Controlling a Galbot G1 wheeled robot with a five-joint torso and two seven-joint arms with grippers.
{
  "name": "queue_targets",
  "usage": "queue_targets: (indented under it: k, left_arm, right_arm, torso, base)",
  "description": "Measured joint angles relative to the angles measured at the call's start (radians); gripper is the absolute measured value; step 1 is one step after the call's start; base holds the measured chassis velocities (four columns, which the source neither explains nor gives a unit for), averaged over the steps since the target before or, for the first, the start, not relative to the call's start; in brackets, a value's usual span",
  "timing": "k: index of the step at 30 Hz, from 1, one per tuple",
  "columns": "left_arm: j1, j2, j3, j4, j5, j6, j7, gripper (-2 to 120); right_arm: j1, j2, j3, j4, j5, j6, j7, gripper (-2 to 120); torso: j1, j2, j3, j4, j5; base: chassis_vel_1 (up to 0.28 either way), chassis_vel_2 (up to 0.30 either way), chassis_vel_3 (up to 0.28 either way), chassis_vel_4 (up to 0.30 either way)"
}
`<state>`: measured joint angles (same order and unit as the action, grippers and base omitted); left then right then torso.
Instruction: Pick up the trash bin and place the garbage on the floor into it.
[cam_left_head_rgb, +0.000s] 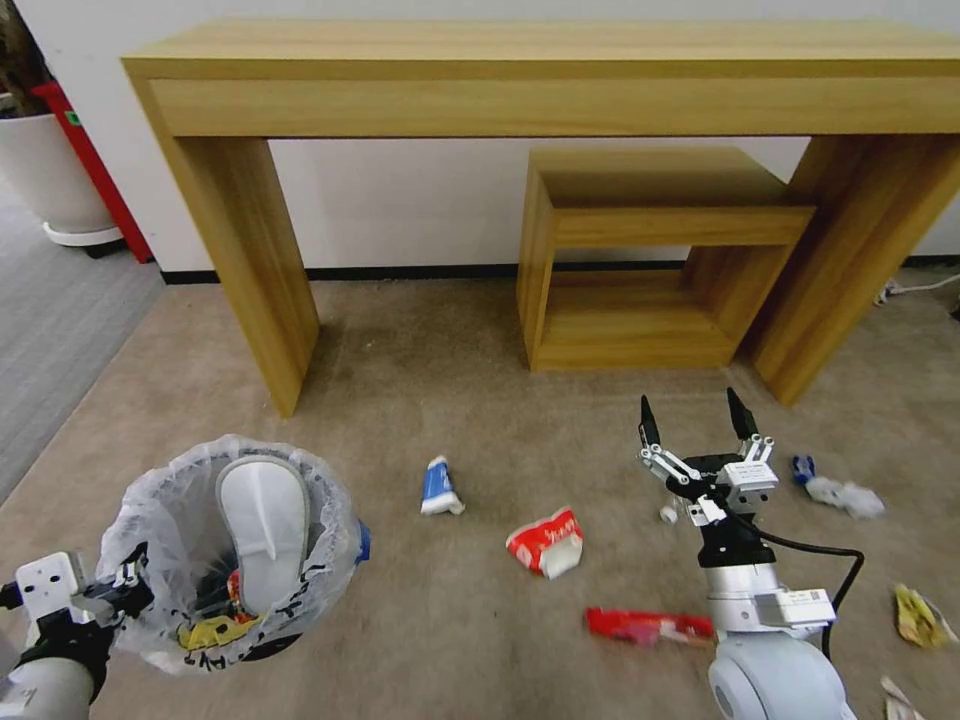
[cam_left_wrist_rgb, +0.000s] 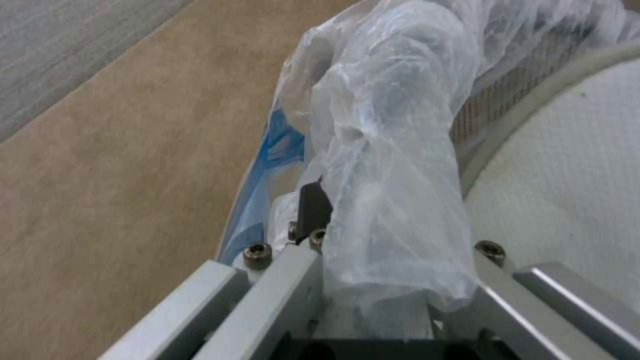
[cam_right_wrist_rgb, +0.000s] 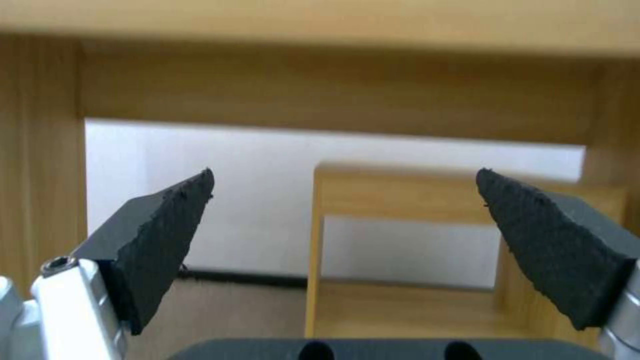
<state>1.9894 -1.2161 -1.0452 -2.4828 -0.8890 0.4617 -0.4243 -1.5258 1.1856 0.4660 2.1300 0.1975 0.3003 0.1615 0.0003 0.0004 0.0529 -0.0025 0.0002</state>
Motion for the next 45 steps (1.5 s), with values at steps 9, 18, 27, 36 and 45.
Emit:
queue_targets:
  k: [9, 18, 27, 36, 45]
  left_arm:
    - [0.014, -0.001, -0.003, -0.010, 0.002, 0.002, 0.000, 1]
    - [0.009, 0.036, -0.005, -0.013, -0.013, 0.017, -0.004, 1]
    - [0.002, 0.073, -0.033, -0.014, -0.082, 0.040, -0.028, 1]
    - [-0.003, 0.090, -0.047, 0.000, -0.122, 0.044, -0.060, 1]
    - [-0.005, 0.090, -0.048, 0.022, -0.128, 0.045, -0.067, 1]
  right_arm:
    - [0.091, -0.135, -0.061, -0.044, 0.105, -0.150, 0.041, 100]
    - [0.262, -0.296, -0.168, 0.034, 0.398, -0.616, 0.214, 100]
    - [0.586, -0.343, -0.392, -0.032, 0.767, -0.775, 0.270, 100]
    - [0.834, -0.219, -0.671, -0.274, 0.856, -0.822, 0.352, 100]
    - [0.942, -0.041, -0.782, -0.422, 0.930, -0.913, 0.492, 100]
  torso:
    - [0.000, 0.000, -0.001, 0.0000, -0.0002]
    - [0.000, 0.000, -0.001, -0.0002, -0.0003]
    - [0.000, 0.000, -0.001, 0.0003, 0.0000]
    - [0.000, 0.000, -0.001, 0.0002, -0.0003]
    - [0.000, 0.000, -0.001, 0.0001, -0.0004]
  base:
    - [-0.018, 0.027, 0.007, -0.020]
    - [0.015, -0.008, -0.008, 0.011]
    - [0.000, 0.000, 0.000, 0.000]
    - [0.000, 0.000, 0.000, 0.000]
    - [0.000, 0.000, 0.000, 0.000]
